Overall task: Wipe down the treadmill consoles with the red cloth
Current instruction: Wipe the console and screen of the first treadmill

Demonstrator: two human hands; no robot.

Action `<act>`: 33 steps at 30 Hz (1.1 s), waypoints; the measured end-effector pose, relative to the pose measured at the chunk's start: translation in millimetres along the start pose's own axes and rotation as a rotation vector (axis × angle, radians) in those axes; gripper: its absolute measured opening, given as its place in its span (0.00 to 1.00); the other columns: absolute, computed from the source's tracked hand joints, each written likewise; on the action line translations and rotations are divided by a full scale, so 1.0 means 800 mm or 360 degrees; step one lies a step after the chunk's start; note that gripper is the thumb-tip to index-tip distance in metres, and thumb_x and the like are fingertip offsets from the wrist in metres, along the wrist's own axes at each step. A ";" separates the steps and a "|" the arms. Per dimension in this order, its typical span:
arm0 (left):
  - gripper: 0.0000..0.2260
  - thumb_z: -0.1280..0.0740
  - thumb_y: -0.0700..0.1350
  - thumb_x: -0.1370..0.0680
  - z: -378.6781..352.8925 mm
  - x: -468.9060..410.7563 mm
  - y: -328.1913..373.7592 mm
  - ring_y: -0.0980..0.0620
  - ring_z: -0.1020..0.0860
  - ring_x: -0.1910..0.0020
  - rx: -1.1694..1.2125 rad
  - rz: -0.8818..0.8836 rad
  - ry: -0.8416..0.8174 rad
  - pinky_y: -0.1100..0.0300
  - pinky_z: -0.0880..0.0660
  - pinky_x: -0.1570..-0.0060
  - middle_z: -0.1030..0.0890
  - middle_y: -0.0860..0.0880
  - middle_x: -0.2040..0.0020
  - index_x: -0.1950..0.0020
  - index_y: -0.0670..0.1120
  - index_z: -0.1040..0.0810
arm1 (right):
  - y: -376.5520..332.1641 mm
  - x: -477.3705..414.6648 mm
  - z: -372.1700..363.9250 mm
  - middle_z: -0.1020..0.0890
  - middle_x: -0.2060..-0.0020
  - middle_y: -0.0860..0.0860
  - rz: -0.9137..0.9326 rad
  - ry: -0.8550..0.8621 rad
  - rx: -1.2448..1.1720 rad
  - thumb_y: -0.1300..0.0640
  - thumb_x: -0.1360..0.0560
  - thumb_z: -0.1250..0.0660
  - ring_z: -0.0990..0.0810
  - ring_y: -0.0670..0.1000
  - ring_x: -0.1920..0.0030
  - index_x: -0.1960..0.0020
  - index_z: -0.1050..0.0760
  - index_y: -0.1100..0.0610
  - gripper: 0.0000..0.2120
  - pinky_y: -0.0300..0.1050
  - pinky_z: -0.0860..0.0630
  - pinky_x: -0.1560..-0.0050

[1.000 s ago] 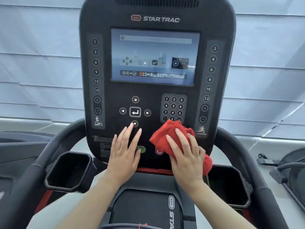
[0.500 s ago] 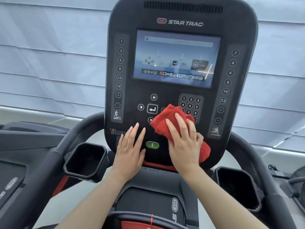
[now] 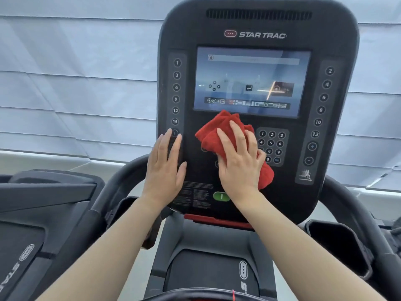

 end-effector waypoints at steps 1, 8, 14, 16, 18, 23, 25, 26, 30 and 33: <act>0.27 0.42 0.47 0.24 0.004 -0.005 -0.007 0.41 0.45 0.27 0.0002 0.0011 0.0013 0.47 0.46 0.28 0.45 0.41 0.26 0.26 0.42 0.43 | -0.002 0.002 -0.002 0.33 0.30 0.50 -0.0010 0.0012 0.0027 0.56 0.29 0.32 0.39 0.57 0.33 0.32 0.32 0.47 0.27 0.61 0.32 0.48; 0.28 0.43 0.48 0.23 -0.003 0.003 -0.032 0.44 0.48 0.26 0.0110 0.0010 -0.0090 0.58 0.55 0.28 0.49 0.41 0.25 0.25 0.40 0.46 | -0.022 0.071 -0.035 0.36 0.31 0.47 0.0209 -0.0057 0.0190 0.56 0.29 0.35 0.36 0.56 0.34 0.33 0.32 0.46 0.25 0.57 0.32 0.48; 0.30 0.36 0.43 0.24 0.000 0.004 -0.033 0.45 0.50 0.26 0.0202 -0.0007 -0.0091 0.64 0.60 0.29 0.50 0.44 0.24 0.25 0.41 0.46 | -0.033 0.034 -0.029 0.36 0.31 0.48 0.0158 -0.0035 0.0107 0.54 0.28 0.35 0.36 0.56 0.34 0.33 0.32 0.46 0.24 0.57 0.32 0.48; 0.31 0.34 0.41 0.25 0.003 0.004 -0.034 0.46 0.49 0.26 0.0239 -0.0007 -0.0096 0.66 0.60 0.30 0.49 0.43 0.24 0.25 0.40 0.45 | -0.044 0.005 -0.025 0.34 0.31 0.48 0.0088 0.0008 0.0055 0.55 0.28 0.34 0.37 0.56 0.33 0.33 0.32 0.47 0.24 0.59 0.32 0.48; 0.31 0.34 0.41 0.25 0.006 0.004 -0.036 0.47 0.49 0.26 0.0267 -0.0018 -0.0101 0.67 0.60 0.30 0.49 0.43 0.24 0.25 0.39 0.45 | -0.054 -0.018 -0.023 0.33 0.31 0.49 0.0036 0.0024 0.0040 0.56 0.28 0.33 0.39 0.56 0.33 0.33 0.32 0.47 0.24 0.60 0.31 0.48; 0.32 0.35 0.40 0.25 0.009 0.008 -0.044 0.49 0.49 0.26 0.0290 -0.0085 -0.0135 0.70 0.59 0.32 0.50 0.46 0.23 0.25 0.41 0.46 | -0.063 -0.001 -0.030 0.35 0.30 0.49 0.0076 0.0035 0.0128 0.56 0.28 0.33 0.37 0.57 0.33 0.32 0.33 0.47 0.25 0.60 0.32 0.48; 0.33 0.35 0.39 0.25 0.007 0.018 -0.050 0.50 0.49 0.26 0.0327 -0.0100 -0.0156 0.72 0.59 0.32 0.50 0.48 0.23 0.24 0.42 0.46 | -0.061 0.029 -0.039 0.36 0.30 0.48 0.0133 0.0007 0.0158 0.57 0.28 0.34 0.37 0.56 0.33 0.32 0.33 0.47 0.25 0.59 0.32 0.48; 0.33 0.34 0.39 0.25 0.004 0.026 -0.054 0.50 0.49 0.26 0.0354 -0.0095 -0.0169 0.73 0.59 0.33 0.51 0.48 0.23 0.24 0.43 0.46 | -0.061 0.047 -0.044 0.37 0.30 0.48 0.0157 -0.0015 0.0172 0.56 0.28 0.34 0.37 0.56 0.33 0.32 0.33 0.47 0.25 0.58 0.32 0.48; 0.36 0.33 0.40 0.26 -0.016 0.075 -0.071 0.49 0.45 0.27 0.0386 -0.0079 -0.0263 0.58 0.45 0.31 0.51 0.47 0.24 0.24 0.50 0.50 | -0.064 0.107 -0.060 0.37 0.30 0.47 0.0234 -0.0133 0.0248 0.56 0.29 0.33 0.35 0.56 0.34 0.33 0.32 0.47 0.26 0.56 0.30 0.49; 0.39 0.34 0.41 0.25 -0.033 0.104 -0.081 0.47 0.43 0.28 0.0432 -0.0068 -0.0378 0.50 0.37 0.31 0.50 0.45 0.24 0.24 0.56 0.57 | -0.068 0.112 -0.062 0.36 0.30 0.48 0.0196 -0.0196 0.0256 0.55 0.28 0.35 0.35 0.56 0.34 0.33 0.32 0.46 0.24 0.57 0.31 0.49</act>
Point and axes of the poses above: each hand's wrist, its own x-axis away from the middle knuckle, its own z-axis out of the back of the hand, y = z × x, the point moved 4 cm from there along -x, towards the middle knuckle
